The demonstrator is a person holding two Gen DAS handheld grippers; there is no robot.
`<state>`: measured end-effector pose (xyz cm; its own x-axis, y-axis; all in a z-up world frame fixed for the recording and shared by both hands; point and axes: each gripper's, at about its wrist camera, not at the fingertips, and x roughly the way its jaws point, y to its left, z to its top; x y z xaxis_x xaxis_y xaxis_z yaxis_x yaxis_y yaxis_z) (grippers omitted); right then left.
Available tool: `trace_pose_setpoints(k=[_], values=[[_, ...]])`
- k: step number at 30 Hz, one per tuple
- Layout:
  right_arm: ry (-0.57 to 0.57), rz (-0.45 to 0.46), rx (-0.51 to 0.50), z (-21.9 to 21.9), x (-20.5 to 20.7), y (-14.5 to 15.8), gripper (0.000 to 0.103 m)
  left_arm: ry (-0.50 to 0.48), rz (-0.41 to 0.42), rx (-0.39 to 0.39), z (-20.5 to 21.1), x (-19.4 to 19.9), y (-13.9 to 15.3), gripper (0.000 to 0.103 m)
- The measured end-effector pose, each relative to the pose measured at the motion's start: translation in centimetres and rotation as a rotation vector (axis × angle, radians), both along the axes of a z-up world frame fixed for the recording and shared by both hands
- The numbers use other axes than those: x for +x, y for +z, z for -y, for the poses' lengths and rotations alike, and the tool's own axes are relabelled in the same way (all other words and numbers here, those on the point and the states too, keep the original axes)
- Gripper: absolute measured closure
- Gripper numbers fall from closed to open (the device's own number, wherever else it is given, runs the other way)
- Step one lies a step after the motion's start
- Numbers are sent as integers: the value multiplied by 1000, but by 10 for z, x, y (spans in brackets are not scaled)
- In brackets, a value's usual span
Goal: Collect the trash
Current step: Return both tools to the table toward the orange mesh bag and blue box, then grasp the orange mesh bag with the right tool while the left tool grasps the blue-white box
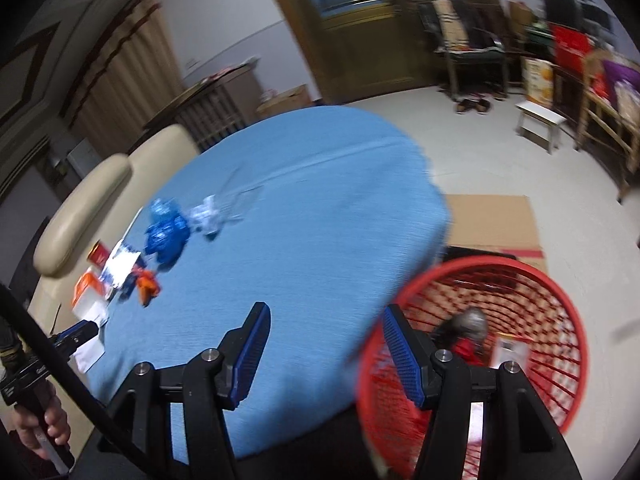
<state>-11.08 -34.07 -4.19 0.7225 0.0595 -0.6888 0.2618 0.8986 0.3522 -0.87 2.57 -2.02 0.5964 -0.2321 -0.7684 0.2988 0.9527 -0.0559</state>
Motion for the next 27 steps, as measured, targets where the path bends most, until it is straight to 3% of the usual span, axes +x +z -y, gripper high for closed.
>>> trace_pose_setpoints(k=[8, 14, 27], values=[[254, 7, 8, -87, 76, 17, 41, 132, 15, -7, -64, 12, -1, 59], [413, -43, 59, -151, 144, 7, 41, 192, 17, -31, -93, 16, 0, 58], [541, -143, -6, -236, 235, -31, 49, 216, -9, -95, -121, 28, -6, 58]])
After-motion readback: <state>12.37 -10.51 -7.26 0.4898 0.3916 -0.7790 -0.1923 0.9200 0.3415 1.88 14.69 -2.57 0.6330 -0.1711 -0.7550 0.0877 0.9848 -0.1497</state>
